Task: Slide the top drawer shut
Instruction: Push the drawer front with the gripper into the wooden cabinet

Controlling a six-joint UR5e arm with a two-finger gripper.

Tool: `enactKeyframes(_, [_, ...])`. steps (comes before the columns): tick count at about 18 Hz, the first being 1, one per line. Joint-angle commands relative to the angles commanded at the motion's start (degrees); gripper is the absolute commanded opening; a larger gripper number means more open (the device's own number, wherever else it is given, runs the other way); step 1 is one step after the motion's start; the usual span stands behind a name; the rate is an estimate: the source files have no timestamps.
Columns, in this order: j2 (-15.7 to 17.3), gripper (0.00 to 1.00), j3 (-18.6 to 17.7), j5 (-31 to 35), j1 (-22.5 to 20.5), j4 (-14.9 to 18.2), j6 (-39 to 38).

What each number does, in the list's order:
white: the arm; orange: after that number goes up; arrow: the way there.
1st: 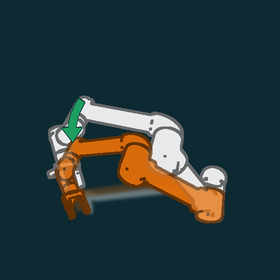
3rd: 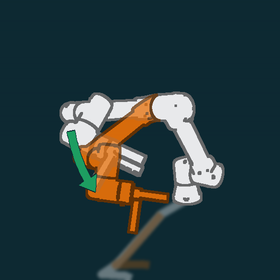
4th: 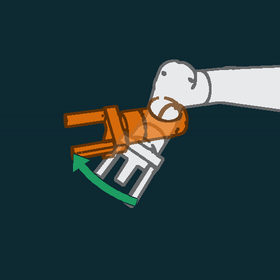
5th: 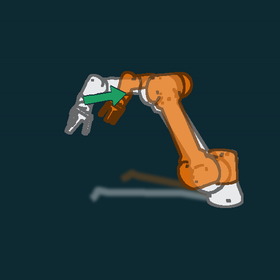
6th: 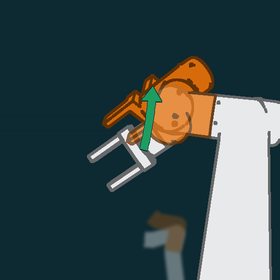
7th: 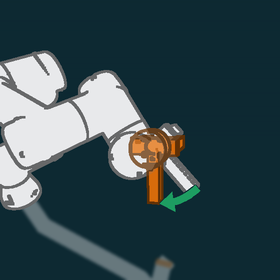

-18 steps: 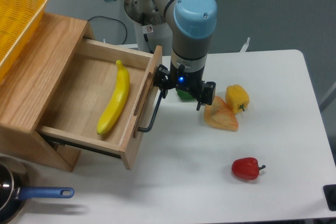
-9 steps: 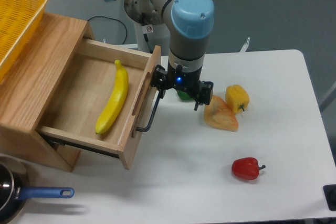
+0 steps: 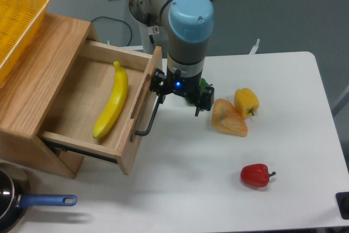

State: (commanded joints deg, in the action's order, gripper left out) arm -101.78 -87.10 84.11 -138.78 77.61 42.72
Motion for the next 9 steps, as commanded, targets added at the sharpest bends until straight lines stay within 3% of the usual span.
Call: enactKeyframes(9, [0.0,1.0,-0.26,0.26,2.55,-0.09,-1.94])
